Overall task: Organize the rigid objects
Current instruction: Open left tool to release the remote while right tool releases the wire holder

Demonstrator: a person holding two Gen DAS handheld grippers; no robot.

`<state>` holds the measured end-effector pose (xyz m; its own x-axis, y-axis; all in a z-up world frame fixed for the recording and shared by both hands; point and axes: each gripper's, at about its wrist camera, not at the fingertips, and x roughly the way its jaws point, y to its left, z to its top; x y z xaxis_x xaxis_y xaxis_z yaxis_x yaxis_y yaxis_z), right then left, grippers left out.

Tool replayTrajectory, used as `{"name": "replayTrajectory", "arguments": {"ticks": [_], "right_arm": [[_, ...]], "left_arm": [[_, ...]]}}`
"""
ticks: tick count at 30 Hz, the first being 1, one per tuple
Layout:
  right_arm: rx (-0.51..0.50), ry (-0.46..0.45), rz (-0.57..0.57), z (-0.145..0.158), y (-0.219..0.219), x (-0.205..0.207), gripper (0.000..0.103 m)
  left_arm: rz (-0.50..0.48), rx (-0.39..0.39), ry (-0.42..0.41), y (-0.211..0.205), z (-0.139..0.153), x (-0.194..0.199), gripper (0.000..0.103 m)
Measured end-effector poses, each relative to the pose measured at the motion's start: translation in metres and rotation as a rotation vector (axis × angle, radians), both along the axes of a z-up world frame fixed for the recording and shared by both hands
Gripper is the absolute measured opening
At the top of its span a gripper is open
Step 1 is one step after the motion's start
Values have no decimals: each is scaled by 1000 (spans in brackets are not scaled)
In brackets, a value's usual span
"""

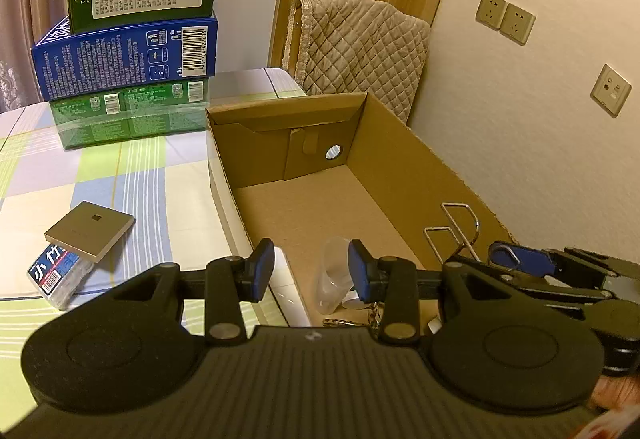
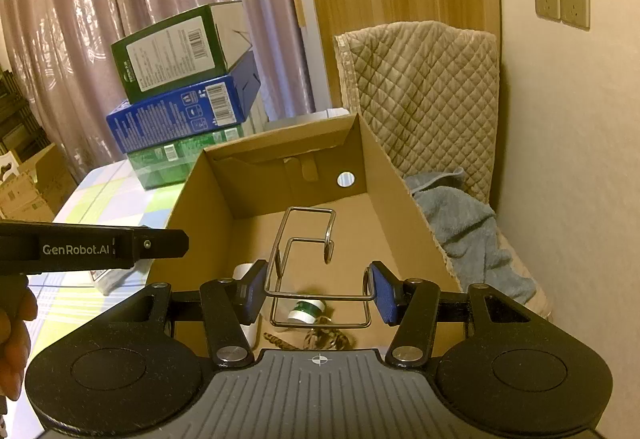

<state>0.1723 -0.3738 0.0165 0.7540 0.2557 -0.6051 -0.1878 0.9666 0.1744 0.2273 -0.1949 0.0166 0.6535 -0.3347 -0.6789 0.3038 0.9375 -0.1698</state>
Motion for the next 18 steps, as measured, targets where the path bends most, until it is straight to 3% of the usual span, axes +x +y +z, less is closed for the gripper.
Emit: {"name": "replayTrajectory", "arguments": {"ticks": [18], "right_arm": [[23, 22, -25, -2, -4, 6, 51]], "left_arm": [[3, -19, -13, 2, 5, -5, 35]]}}
